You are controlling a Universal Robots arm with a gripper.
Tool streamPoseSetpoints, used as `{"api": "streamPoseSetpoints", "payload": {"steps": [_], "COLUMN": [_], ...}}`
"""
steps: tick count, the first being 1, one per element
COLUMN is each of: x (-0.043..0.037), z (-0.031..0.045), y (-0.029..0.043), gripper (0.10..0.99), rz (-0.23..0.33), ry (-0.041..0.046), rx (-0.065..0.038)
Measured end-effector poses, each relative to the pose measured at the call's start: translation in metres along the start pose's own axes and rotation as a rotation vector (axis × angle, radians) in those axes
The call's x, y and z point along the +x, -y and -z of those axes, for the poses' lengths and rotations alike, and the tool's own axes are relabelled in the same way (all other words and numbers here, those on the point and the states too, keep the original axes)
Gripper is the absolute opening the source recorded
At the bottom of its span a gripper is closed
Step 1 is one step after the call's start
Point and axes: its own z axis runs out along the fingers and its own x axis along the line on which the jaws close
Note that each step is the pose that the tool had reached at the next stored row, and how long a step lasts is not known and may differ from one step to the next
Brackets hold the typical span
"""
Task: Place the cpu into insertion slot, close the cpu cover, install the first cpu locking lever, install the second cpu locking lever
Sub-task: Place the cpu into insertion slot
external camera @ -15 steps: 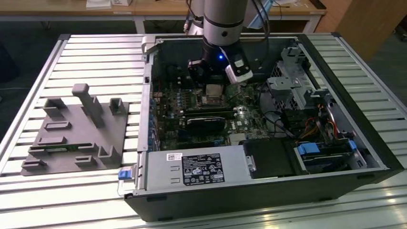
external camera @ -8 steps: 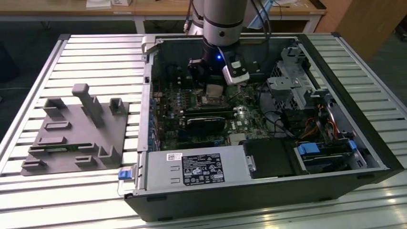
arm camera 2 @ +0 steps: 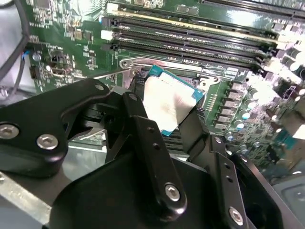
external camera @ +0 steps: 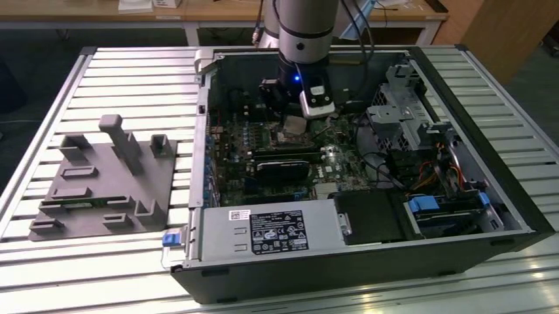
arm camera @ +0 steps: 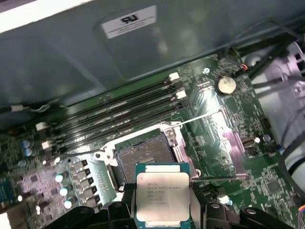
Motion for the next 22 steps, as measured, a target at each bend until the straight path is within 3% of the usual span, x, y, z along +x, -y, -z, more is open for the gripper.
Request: {"api": "streamPoseSetpoints", "payload": {"steps": [22], "x": [0.0], "z": [-0.0012], "y": [0.0001], "gripper": [0.537], "rz": [-0.306], "ry": [0.0268], "rx": [0.002]}}
